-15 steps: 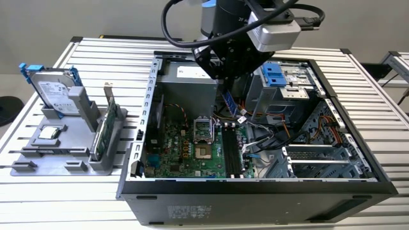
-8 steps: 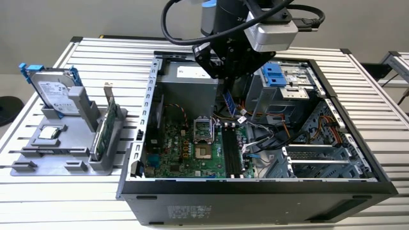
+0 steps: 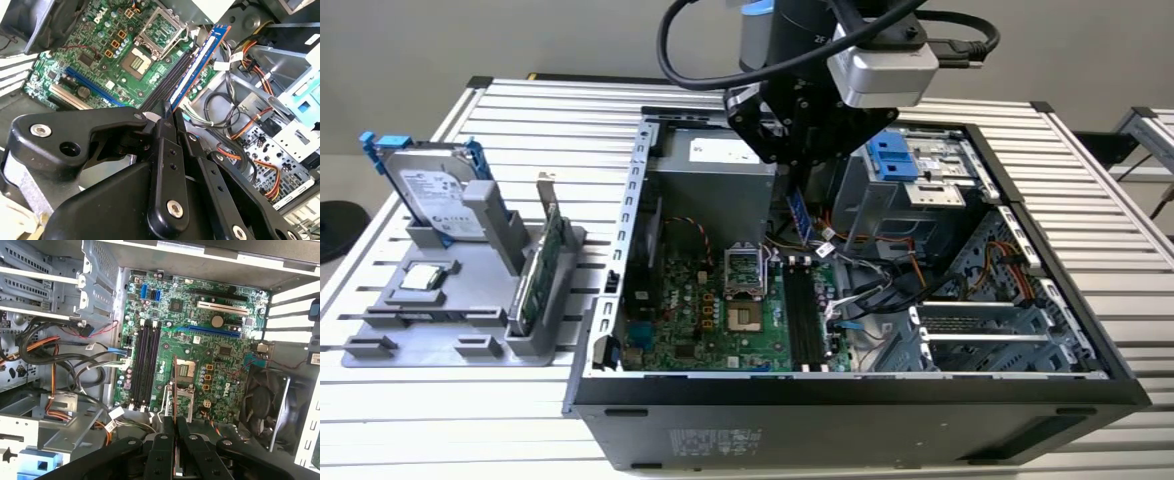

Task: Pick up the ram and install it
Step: 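Insert the ram into the slot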

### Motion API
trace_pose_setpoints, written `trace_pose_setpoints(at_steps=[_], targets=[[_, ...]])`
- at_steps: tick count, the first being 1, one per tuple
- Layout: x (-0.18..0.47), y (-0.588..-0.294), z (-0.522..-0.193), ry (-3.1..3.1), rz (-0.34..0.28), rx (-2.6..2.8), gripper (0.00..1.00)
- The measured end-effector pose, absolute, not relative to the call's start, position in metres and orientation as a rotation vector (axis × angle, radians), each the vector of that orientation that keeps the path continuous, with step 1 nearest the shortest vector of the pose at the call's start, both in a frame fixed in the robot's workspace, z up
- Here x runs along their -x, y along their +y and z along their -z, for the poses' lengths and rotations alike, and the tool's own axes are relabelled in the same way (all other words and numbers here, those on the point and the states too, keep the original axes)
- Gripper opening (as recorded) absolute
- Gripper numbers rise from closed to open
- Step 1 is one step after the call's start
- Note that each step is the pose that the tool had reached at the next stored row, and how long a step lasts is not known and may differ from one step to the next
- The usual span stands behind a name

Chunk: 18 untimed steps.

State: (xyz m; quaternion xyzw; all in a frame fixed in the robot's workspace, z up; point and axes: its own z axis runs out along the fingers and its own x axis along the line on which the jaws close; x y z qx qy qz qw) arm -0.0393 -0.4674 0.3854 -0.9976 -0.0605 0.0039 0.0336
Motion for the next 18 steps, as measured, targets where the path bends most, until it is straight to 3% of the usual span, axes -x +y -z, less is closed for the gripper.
trace_pose_setpoints(at_steps=[18], targets=[[0.0324,-0.4674,-0.3854,-0.185,-0.012,3.069,0.00]])
